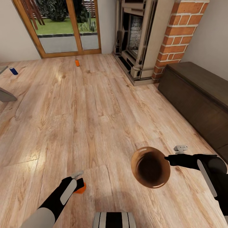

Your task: Put the three can of soda from the living room inside the tash can in the kitchen.

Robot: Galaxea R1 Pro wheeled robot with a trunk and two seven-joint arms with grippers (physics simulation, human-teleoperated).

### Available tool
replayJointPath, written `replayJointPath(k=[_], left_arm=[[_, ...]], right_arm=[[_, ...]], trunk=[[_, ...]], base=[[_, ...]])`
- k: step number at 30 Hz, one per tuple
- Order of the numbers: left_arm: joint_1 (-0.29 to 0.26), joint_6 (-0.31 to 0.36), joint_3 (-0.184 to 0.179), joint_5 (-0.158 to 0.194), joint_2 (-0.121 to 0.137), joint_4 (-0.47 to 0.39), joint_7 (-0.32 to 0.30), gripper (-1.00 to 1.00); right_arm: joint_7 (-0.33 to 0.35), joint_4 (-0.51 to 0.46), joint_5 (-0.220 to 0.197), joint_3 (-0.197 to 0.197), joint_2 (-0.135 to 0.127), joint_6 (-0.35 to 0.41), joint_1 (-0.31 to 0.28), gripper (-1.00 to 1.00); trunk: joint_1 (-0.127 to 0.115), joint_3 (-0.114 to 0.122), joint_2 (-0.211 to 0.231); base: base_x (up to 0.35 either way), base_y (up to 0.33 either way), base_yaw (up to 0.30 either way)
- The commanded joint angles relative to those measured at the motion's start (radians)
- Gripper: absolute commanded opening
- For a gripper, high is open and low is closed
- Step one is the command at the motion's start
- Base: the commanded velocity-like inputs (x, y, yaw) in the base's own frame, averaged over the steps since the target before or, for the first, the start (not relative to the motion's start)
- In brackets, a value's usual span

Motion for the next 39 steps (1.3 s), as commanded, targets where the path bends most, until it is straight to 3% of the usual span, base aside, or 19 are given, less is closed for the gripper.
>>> replayJointPath(k=[1, 6, 10, 17, 21, 23, 26, 29, 31, 37, 39], left_arm=[[0.004, 0.001, 0.000, -0.002, 0.001, -0.007, -0.001, -1.00], [0.030, 0.003, 0.000, -0.001, 0.002, -0.067, -0.002, -1.00], [0.111, 0.027, 0.001, 0.002, 0.002, -0.253, 0.001, -1.00], [0.150, 0.079, 0.000, 0.011, -0.012, -0.399, 0.003, -1.00], [0.181, 0.160, -0.018, 0.014, -0.052, -0.590, 0.003, -1.00], [0.191, 0.240, -0.031, 0.016, -0.099, -0.759, 0.004, -1.00], [0.188, 0.290, -0.060, 0.043, -0.141, -0.854, 0.002, -1.00], [0.186, 0.302, -0.109, 0.101, -0.151, -0.886, -0.002, -1.00], [0.185, 0.304, -0.125, 0.119, -0.153, -0.894, -0.006, -1.00], [0.133, 0.318, -0.142, 0.150, -0.158, -0.901, -0.077, -1.00], [0.114, 0.319, -0.143, 0.198, -0.155, -0.902, -0.087, -1.00]], right_arm=[[0.002, 0.000, -0.018, 0.000, 0.000, 0.004, 0.000, -1.00], [0.002, 0.000, -0.016, 0.001, 0.002, 0.004, 0.000, -1.00], [0.002, 0.001, -0.014, 0.001, 0.004, 0.004, -0.001, -1.00], [0.001, 0.005, -0.011, 0.002, 0.009, 0.004, -0.002, -1.00], [-0.003, 0.010, -0.006, 0.005, 0.012, 0.004, -0.002, -1.00], [-0.005, 0.012, -0.005, 0.006, 0.014, 0.004, -0.003, -1.00], [-0.009, 0.033, -0.004, 0.007, 0.015, 0.004, -0.004, -1.00], [-0.011, 0.095, -0.005, 0.001, 0.015, 0.004, -0.011, -1.00], [-0.011, 0.131, -0.005, -0.001, 0.016, 0.004, -0.016, -1.00], [-0.023, 0.199, -0.003, 0.000, 0.022, 0.004, -0.027, -1.00], [-0.052, 0.229, -0.003, 0.000, 0.026, 0.004, -0.036, -1.00]], trunk=[[0.000, 0.000, 0.000], [0.000, 0.000, 0.000], [0.000, 0.000, 0.000], [0.000, 0.000, 0.000], [-0.002, 0.016, 0.001], [-0.003, 0.023, 0.001], [-0.004, 0.035, 0.002], [-0.005, 0.046, 0.003], [-0.006, 0.054, 0.003], [-0.009, 0.077, 0.005], [-0.010, 0.085, 0.005]], base=[[0.000, 0.000, 0.000], [0.000, 0.000, 0.000], [0.000, 0.000, 0.000], [0.000, 0.000, 0.000], [0.000, 0.000, 0.000], [0.000, 0.000, 0.000], [0.000, 0.000, 0.000], [0.000, 0.000, 0.000], [0.000, 0.000, 0.000], [0.000, 0.000, 0.000], [0.000, 0.000, 0.000]])
